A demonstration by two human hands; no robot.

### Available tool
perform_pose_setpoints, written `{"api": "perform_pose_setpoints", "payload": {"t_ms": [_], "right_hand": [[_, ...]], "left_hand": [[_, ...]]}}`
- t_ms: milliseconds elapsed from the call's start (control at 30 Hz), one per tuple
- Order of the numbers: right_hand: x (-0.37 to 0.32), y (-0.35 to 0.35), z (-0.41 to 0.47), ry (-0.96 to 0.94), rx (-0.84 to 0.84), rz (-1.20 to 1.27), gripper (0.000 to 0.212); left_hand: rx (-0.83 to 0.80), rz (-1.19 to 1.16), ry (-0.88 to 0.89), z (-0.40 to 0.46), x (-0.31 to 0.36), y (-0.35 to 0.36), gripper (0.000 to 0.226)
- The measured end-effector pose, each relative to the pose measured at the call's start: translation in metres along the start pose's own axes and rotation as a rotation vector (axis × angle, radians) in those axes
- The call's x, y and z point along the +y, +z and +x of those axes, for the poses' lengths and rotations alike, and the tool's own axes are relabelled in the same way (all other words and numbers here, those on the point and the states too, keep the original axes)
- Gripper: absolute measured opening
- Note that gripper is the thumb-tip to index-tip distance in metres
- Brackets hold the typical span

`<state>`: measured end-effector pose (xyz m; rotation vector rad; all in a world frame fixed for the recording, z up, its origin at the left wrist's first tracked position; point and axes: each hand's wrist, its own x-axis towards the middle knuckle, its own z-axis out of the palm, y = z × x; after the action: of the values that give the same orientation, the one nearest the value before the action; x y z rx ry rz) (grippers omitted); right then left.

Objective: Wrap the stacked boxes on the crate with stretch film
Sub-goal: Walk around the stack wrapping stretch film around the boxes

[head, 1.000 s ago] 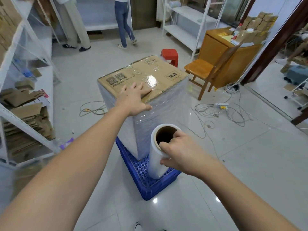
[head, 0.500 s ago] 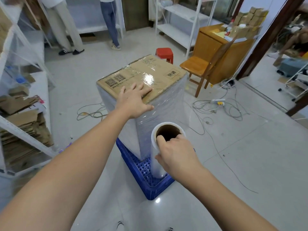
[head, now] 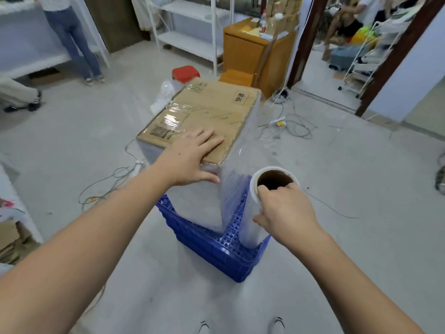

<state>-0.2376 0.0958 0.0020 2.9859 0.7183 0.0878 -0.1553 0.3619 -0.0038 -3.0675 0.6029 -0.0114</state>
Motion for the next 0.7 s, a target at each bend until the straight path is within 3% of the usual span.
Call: {"api": "perform_pose_setpoints", "payload": {"t_ms": [133,333,500,700], "right_hand": [[-0.016,-0.006,-0.004,0.140,0.039,0.001,0.059],[-0.004,0.002,0.000,0.134,0.050,0.047,0.051],[0.003,0.014,-0.012,-0.022,0.130,0.065,0.047],[-0.004,0.012,-0.010,-0.285,0.080,0.067,0.046]], "left_hand": [[0.148,0.122,0.061,-0.003,-0.002,0.018,0.109],[0.120,0.131,0.024,0.001,-0.001,0.016,0.111],[0.102,0.137,-0.002,0.010,0.011,0.013,0.110],[0.105,0.112,-0.064,0.017,0.033,0.013,0.108]]}}
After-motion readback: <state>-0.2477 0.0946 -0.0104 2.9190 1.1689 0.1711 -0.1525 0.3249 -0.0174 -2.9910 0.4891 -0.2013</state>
